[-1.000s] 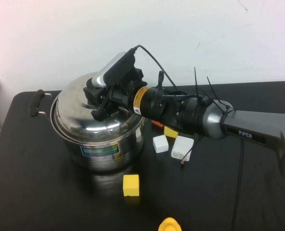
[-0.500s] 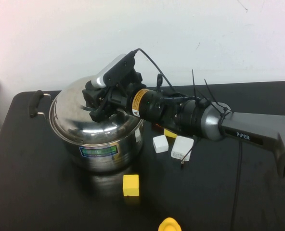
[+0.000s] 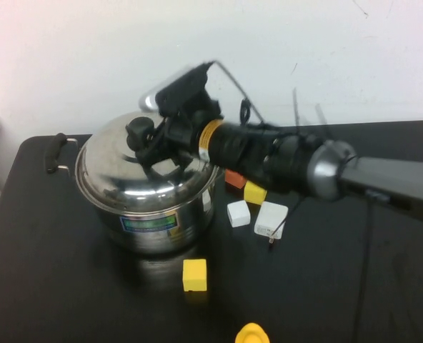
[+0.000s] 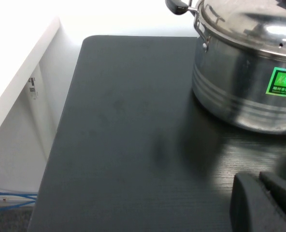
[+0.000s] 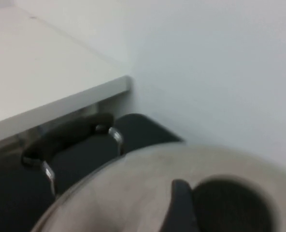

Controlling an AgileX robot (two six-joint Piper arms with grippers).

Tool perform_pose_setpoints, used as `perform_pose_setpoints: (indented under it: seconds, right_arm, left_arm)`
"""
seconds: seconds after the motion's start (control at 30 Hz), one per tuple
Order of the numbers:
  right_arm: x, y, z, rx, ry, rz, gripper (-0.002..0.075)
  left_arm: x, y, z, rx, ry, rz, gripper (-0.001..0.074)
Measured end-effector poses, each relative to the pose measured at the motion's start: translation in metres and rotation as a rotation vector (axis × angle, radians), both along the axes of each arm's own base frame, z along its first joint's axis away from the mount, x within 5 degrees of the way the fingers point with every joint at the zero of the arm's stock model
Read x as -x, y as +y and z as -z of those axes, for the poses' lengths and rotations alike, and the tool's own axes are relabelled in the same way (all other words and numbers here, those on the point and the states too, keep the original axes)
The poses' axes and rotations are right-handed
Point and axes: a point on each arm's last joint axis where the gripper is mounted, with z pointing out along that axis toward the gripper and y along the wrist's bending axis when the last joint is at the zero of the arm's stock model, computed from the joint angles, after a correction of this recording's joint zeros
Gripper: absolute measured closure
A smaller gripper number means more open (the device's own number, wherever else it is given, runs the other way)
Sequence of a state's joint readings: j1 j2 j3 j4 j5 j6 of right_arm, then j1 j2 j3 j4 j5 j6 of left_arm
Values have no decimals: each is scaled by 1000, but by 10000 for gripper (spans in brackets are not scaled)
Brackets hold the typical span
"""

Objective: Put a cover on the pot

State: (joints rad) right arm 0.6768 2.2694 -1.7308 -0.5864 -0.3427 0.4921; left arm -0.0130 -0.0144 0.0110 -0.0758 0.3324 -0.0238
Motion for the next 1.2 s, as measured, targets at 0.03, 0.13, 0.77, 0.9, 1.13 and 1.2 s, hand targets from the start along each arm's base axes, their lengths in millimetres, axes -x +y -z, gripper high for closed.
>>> perform_pose_setpoints:
  seconds: [0.03, 0.13, 0.77, 0.9, 1.13, 1.2]
  right_arm:
    - [3, -4, -12, 16, -15, 15, 223]
    - [17, -19, -54, 47, -108, 35, 303]
    - [205, -165, -153, 30, -240, 22, 696]
    - [236, -192, -134, 79, -245, 15, 696]
    - [275, -230, -105, 139, -215, 52, 696]
    - [286, -241, -99, 146, -214, 69, 696]
  left_arm:
    - [0, 0, 0, 0, 0, 0, 738]
    - [0, 0, 0, 0, 0, 0, 738]
    - [0, 0, 0, 2, 0, -1, 738]
    - [0, 0, 0, 2, 0, -1, 737]
    - [0, 0, 0, 2, 0, -1, 737]
    - [0, 0, 0, 2, 0, -1, 737]
